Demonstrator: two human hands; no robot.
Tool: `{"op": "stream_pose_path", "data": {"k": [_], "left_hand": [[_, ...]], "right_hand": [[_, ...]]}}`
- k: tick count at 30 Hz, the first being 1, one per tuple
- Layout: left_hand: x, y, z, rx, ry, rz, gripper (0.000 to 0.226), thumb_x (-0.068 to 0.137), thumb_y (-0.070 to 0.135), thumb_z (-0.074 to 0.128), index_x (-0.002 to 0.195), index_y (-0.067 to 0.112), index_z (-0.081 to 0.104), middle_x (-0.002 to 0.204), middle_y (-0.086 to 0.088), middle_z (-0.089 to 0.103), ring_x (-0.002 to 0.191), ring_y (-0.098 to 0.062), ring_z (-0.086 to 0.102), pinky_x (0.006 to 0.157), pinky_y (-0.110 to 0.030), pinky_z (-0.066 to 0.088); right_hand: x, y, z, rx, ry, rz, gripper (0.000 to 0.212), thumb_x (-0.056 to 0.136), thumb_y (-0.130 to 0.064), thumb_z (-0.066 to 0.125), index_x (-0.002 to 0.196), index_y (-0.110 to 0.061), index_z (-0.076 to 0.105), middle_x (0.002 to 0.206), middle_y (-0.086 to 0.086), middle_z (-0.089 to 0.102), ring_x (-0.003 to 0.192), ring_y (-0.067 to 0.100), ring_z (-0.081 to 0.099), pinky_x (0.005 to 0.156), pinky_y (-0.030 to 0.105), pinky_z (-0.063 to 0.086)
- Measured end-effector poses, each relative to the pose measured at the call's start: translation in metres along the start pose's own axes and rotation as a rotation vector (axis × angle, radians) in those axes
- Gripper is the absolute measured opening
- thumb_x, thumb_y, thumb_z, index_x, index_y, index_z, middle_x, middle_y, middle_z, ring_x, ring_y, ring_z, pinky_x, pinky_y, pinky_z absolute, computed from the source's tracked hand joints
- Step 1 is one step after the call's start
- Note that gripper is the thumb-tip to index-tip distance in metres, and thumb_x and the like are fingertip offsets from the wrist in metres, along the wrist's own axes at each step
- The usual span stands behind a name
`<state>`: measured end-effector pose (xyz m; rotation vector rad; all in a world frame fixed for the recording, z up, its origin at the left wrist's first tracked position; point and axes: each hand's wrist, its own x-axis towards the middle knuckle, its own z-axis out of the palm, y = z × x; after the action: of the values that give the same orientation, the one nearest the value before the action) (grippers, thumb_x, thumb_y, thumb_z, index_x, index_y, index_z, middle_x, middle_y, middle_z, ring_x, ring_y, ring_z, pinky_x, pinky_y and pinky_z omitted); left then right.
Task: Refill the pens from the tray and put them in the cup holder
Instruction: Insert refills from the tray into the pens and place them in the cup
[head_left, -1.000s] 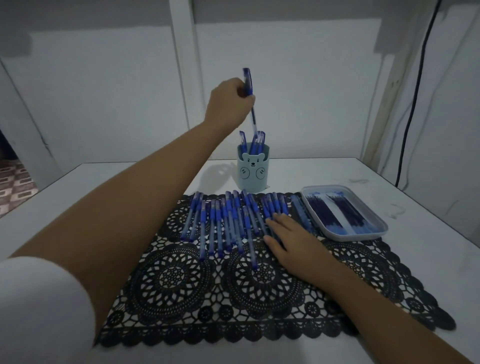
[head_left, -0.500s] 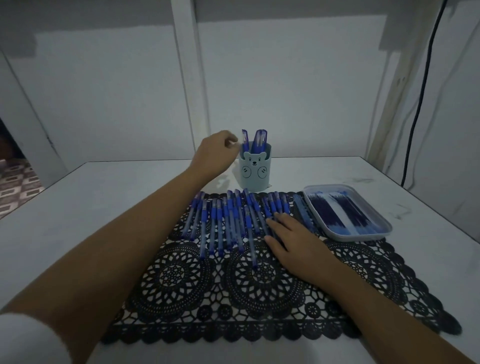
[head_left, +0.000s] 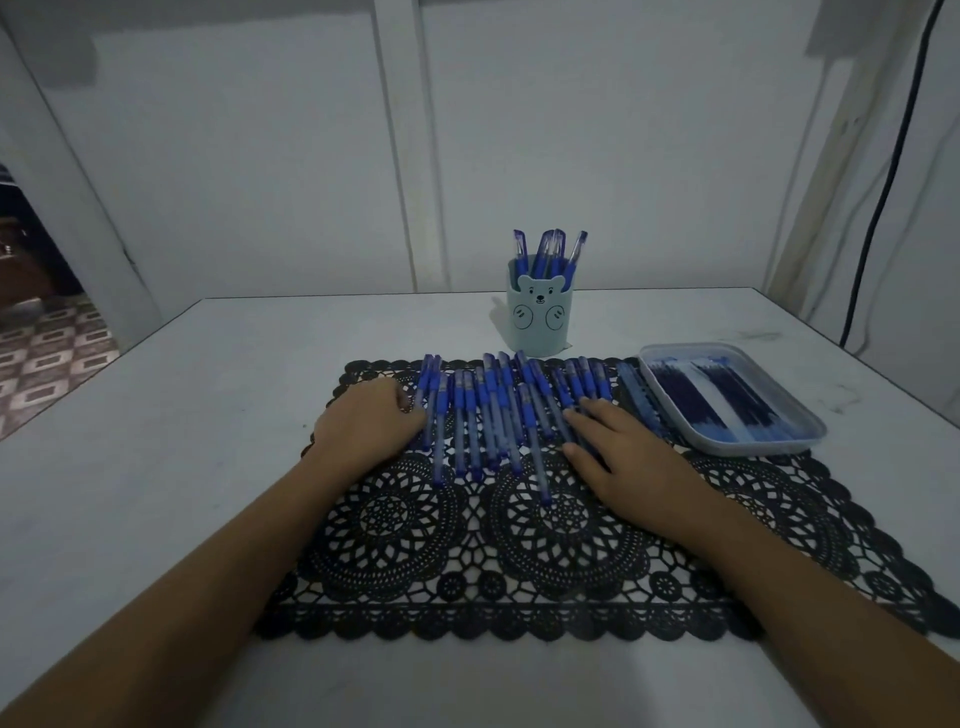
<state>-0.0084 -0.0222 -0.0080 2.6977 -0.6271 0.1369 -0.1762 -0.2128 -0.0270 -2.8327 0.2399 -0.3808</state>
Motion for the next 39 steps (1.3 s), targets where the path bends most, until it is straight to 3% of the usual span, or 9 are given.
{"op": "stream_pose_path", "data": {"k": [5,11,14,16,19,23,27,33,39], "left_hand": [[0.003,0.004,-0.005,0.078,-0.093,-0.021,0.020,0.082,0.033,0.058,0.086,0.013,0.059,0.080,-0.002,0.062,0.076,-0.018,0.059,0.070,-0.033,0.051],[-0.003,-0.011,-0.010,0.084,0.094,-0.040,0.022,0.092,0.022,0.044,0.095,0.004,0.056,0.090,-0.010,0.055,0.074,-0.024,0.054,0.063,-0.033,0.043],[-0.016,-0.008,-0.014,-0.030,0.171,0.129,0.018,0.094,0.014,0.042,0.104,0.003,0.051,0.098,-0.010,0.047,0.073,-0.021,0.048,0.064,-0.026,0.035],[-0.028,0.002,-0.015,-0.099,0.121,0.291,0.015,0.095,0.012,0.040,0.104,0.005,0.050,0.089,-0.001,0.046,0.065,-0.012,0.043,0.055,-0.018,0.032],[-0.045,0.022,-0.013,-0.193,-0.024,0.483,0.011,0.097,0.013,0.038,0.098,0.014,0.049,0.076,0.006,0.045,0.060,-0.006,0.038,0.054,-0.014,0.034],[-0.057,0.035,-0.004,-0.200,-0.054,0.675,0.015,0.097,0.010,0.037,0.098,0.014,0.052,0.078,0.006,0.048,0.069,-0.008,0.044,0.064,-0.017,0.037],[-0.057,0.031,0.001,-0.148,0.022,0.808,0.025,0.092,0.020,0.032,0.096,0.012,0.055,0.076,0.003,0.052,0.066,-0.009,0.045,0.060,-0.016,0.037],[-0.056,0.025,0.004,-0.095,0.041,0.889,0.025,0.089,0.030,0.038,0.091,0.014,0.057,0.073,0.006,0.052,0.064,-0.009,0.045,0.059,-0.018,0.038],[-0.055,0.025,0.006,-0.075,0.046,0.914,0.031,0.092,0.034,0.036,0.092,0.014,0.059,0.076,0.013,0.045,0.067,-0.006,0.043,0.064,-0.021,0.040]], "right_hand": [[0.000,-0.001,-0.001,-0.011,-0.022,0.007,0.051,0.097,-0.037,0.036,0.143,-0.017,0.029,0.152,0.001,0.023,0.139,0.013,0.017,0.111,0.025,0.015],[-0.001,0.001,0.000,0.020,-0.014,0.012,0.053,0.096,-0.039,0.036,0.144,-0.017,0.026,0.151,0.001,0.022,0.139,0.014,0.018,0.111,0.027,0.017],[-0.001,-0.001,-0.002,0.046,0.077,0.002,0.053,0.097,-0.040,0.035,0.144,-0.017,0.026,0.152,0.003,0.020,0.141,0.017,0.012,0.114,0.031,0.014],[-0.002,-0.004,-0.005,0.018,0.203,-0.059,0.053,0.096,-0.041,0.033,0.141,-0.012,0.034,0.148,0.010,0.030,0.139,0.025,0.021,0.114,0.038,0.020],[-0.003,-0.008,-0.005,-0.101,0.322,-0.201,0.055,0.090,-0.039,0.036,0.133,-0.005,0.044,0.134,0.018,0.047,0.127,0.035,0.042,0.103,0.050,0.037],[-0.005,-0.014,-0.007,-0.224,0.313,-0.295,0.043,0.086,-0.036,0.038,0.112,-0.009,0.060,0.101,0.007,0.065,0.089,0.024,0.062,0.074,0.037,0.052],[-0.007,-0.018,-0.005,-0.177,0.272,-0.337,0.032,0.085,-0.029,0.036,0.091,-0.011,0.063,0.073,0.000,0.061,0.060,0.016,0.056,0.051,0.026,0.047],[-0.014,-0.022,-0.009,-0.083,0.127,-0.350,0.031,0.091,-0.037,0.028,0.088,-0.019,0.053,0.068,-0.004,0.058,0.051,0.013,0.050,0.044,0.028,0.045],[-0.015,-0.024,-0.010,-0.046,0.133,-0.371,0.038,0.092,-0.041,0.029,0.091,-0.017,0.059,0.059,-0.006,0.059,0.045,0.012,0.050,0.042,0.026,0.044]]}}
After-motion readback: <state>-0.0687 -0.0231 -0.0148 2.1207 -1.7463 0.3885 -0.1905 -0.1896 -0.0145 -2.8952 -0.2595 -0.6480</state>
